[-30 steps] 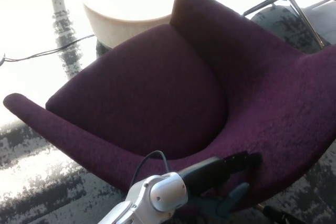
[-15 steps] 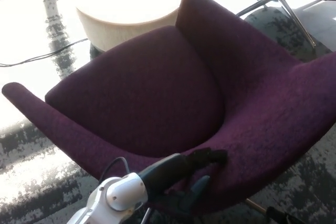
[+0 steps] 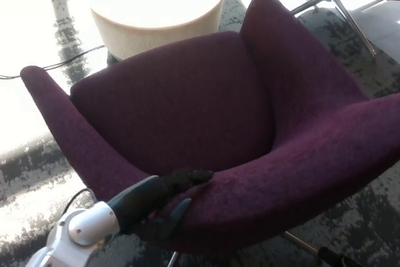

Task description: The robot stands in front of a sofa and uses its left hand to push the left side of the sofa

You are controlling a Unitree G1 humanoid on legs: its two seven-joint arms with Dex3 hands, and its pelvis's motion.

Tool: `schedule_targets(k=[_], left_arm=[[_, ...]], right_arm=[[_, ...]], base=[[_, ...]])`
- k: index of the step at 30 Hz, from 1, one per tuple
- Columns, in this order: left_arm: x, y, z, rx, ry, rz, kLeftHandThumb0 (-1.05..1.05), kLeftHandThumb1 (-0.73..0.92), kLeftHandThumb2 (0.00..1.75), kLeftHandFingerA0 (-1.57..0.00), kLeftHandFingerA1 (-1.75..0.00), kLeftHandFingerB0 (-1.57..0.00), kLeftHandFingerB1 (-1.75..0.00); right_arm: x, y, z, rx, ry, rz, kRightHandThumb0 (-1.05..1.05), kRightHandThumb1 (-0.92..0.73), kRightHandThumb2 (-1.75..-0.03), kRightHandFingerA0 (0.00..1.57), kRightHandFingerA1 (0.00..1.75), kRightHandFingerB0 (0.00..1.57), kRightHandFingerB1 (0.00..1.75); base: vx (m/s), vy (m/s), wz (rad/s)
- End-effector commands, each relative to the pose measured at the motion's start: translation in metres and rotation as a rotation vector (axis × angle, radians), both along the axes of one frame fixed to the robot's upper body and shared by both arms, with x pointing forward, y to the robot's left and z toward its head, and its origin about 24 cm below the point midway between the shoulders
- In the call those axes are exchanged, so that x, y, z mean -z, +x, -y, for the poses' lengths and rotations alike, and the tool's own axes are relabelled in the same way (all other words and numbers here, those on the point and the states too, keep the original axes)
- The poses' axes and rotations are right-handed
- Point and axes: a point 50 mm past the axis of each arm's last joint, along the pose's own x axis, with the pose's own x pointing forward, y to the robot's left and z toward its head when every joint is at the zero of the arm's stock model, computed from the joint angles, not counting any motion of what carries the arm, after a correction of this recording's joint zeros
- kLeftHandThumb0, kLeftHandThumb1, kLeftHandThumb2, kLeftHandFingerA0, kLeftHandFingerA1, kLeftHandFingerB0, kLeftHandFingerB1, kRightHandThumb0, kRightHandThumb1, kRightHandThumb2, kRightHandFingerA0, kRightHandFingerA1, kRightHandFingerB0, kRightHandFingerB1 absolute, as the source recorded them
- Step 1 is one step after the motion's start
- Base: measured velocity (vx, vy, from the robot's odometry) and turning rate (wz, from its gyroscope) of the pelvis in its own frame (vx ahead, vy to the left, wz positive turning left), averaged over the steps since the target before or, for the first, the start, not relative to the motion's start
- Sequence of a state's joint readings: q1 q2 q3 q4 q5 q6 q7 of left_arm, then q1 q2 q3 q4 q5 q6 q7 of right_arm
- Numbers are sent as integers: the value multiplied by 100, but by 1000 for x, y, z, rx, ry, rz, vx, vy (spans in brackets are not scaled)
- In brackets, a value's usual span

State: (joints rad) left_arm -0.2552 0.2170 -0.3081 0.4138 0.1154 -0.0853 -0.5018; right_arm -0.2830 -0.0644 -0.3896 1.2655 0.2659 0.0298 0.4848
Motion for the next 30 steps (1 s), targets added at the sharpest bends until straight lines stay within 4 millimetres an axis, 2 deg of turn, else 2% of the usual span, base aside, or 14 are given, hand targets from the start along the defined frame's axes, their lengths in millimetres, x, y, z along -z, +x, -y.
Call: schedule_targets(k=[1, 5, 6, 7, 13, 14, 18, 19, 20, 21, 22, 23, 28, 30], left_arm=[[8, -4, -23, -11, 1, -34, -84, 80, 121, 0, -19, -5, -19], [9, -4, -24, -9, -2, -31, -84, 80, 121, 0, -19, -5, -19], [12, -3, -52, -92, 52, -58, -91, 92, 84, 0, -18, -4, -21], [12, -2, -58, -107, 62, -62, -83, 78, 119, 0, -19, -8, -20], [9, -3, -91, -184, 67, -67, -86, 82, 120, 0, -18, -3, -18], [9, -4, -97, -194, 70, -63, -86, 83, 120, 0, -18, -2, -17], [8, -5, -103, -206, 72, -59, -86, 83, 120, 0, -18, -2, -17], [5, -6, -114, -237, 75, -39, -83, 82, 119, 0, -22, -9, -21], [3, -6, -121, -254, 86, -31, -85, 83, 120, 0, -20, -6, -19], [3, -7, -122, -255, 87, -30, -85, 83, 120, 0, -20, -6, -19], [2, -6, -125, -267, 99, -24, -94, 89, 122, -6, -15, -7, -15], [1, -6, -128, -277, 86, -28, -94, 88, 122, -7, -14, -8, -16], [-5, -4, -138, -304, 75, -1, -92, 85, 121, -7, -18, -8, -19], [-6, -4, -145, -333, 83, -9, -93, 84, 121, -8, -20, -8, -19]], right_arm=[[0, -1, 5, 6, -20, -5, -65, -25, -134, 34, 142, 24, 127], [0, -1, 5, 6, -20, -5, -65, -25, -134, 34, 142, 24, 127], [0, -3, 6, 16, -8, -9, -63, -22, -137, 33, 145, 26, 129], [0, -3, 6, 17, -8, -9, -65, -21, -137, 31, 143, 25, 128], [1, -4, 7, 16, -15, -15, -62, -25, -136, 33, 142, 27, 127], [1, -4, 6, 17, -12, -15, -67, -28, -134, 50, 116, 40, 104], [1, -5, 6, 17, -13, -13, -67, -28, -134, 50, 116, 40, 104], [2, -6, 5, 20, -10, -10, -61, -23, -137, 26, 139, 21, 124], [3, -7, 5, 16, -18, -13, -64, -31, -137, 47, 115, 37, 103], [3, -7, 5, 16, -19, -14, -64, -31, -137, 47, 115, 37, 103], [3, -8, 5, 28, -15, -18, -58, -28, -139, 32, 144, 23, 124], [3, -7, 5, 26, -16, -17, -62, -32, -142, 48, 120, 38, 106], [2, -6, 5, 13, -33, -7, -59, -30, -142, 32, 145, 24, 126], [3, -8, 5, 16, -22, -9, -61, -33, -145, 44, 118, 35, 105]], base=[[0, 0, 0], [0, 0, 0], [0, 0, 0], [0, 0, 0], [0, 0, 0], [0, 0, 0], [0, 0, 0], [0, 0, 0], [0, 0, 0], [0, 0, 0], [0, 0, 0], [0, 0, 0], [0, 0, 0], [0, 0, 0]])
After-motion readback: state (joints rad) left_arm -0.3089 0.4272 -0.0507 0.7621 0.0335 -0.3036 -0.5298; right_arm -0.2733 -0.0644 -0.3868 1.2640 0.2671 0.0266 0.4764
